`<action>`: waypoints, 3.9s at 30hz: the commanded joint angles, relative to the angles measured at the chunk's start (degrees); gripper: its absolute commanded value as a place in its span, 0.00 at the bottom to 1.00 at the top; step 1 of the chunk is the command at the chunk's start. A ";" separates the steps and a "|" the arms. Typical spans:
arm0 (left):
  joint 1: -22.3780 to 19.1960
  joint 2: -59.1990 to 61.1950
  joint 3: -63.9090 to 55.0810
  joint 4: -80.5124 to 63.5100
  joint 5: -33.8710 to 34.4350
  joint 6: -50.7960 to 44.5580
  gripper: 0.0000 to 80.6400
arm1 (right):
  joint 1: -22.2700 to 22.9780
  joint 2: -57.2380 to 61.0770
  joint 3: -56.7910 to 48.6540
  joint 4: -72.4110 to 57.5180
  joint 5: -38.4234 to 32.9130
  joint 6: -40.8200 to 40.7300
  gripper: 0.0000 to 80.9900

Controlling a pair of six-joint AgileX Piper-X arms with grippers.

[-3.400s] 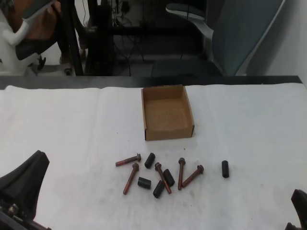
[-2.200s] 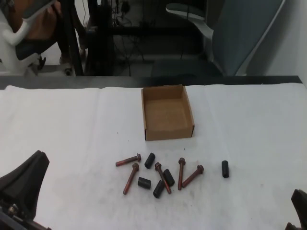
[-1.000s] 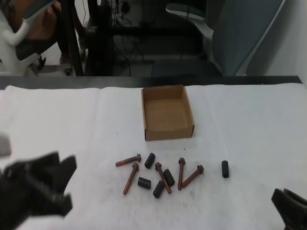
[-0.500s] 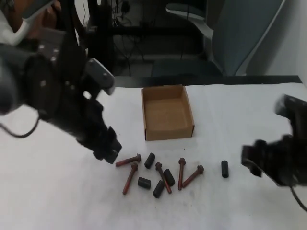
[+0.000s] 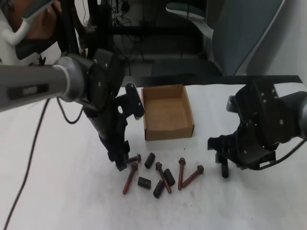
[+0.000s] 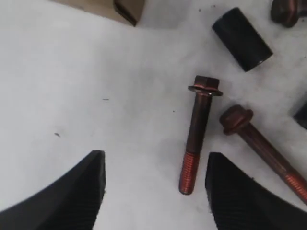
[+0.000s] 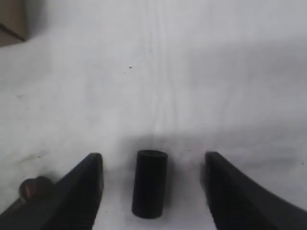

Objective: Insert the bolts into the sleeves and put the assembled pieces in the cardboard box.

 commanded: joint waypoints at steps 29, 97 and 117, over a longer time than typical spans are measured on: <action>-4.46 10.38 -6.33 -0.37 -0.28 5.75 0.77 | -0.29 1.66 -0.64 2.51 -1.25 -3.12 0.00; -20.63 -62.65 52.03 -68.29 6.91 -58.18 0.02 | 43.41 -32.25 31.46 -67.69 1.85 -24.10 0.00; -20.63 -62.65 52.21 -68.29 6.89 -62.58 0.02 | 43.41 -32.25 31.46 -66.71 5.26 -25.78 0.00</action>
